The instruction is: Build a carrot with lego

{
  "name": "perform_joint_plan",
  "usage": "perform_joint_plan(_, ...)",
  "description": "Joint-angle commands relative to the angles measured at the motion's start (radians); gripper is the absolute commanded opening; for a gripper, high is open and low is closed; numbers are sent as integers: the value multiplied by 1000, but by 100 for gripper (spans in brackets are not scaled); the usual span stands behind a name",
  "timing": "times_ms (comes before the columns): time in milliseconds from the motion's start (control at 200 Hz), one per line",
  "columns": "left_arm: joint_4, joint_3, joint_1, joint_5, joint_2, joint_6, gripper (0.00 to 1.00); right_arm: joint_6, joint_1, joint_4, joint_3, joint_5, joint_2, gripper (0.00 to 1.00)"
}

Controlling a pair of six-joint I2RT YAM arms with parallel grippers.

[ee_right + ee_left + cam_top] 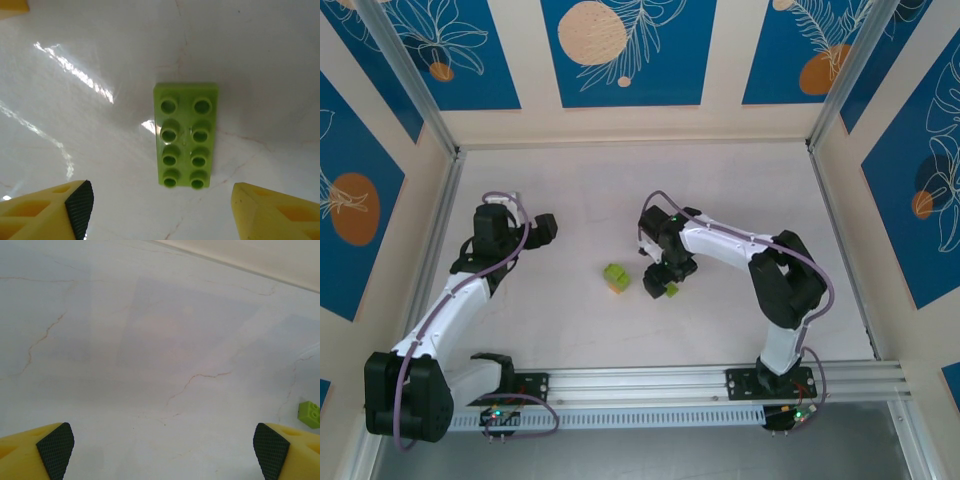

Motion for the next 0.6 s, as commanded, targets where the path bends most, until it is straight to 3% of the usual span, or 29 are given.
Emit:
perform_joint_plan(0,12,14,-8,18,-9,15,95,-11,1,45,-8,-24,34,73)
perform_joint_plan(215,13,14,-9,18,-4,15,95,-27,-17,66,3,-21,86,69)
perform_joint_plan(595,17,15,-9,18,4,16,95,-37,-19,66,-3,-15,110,43)
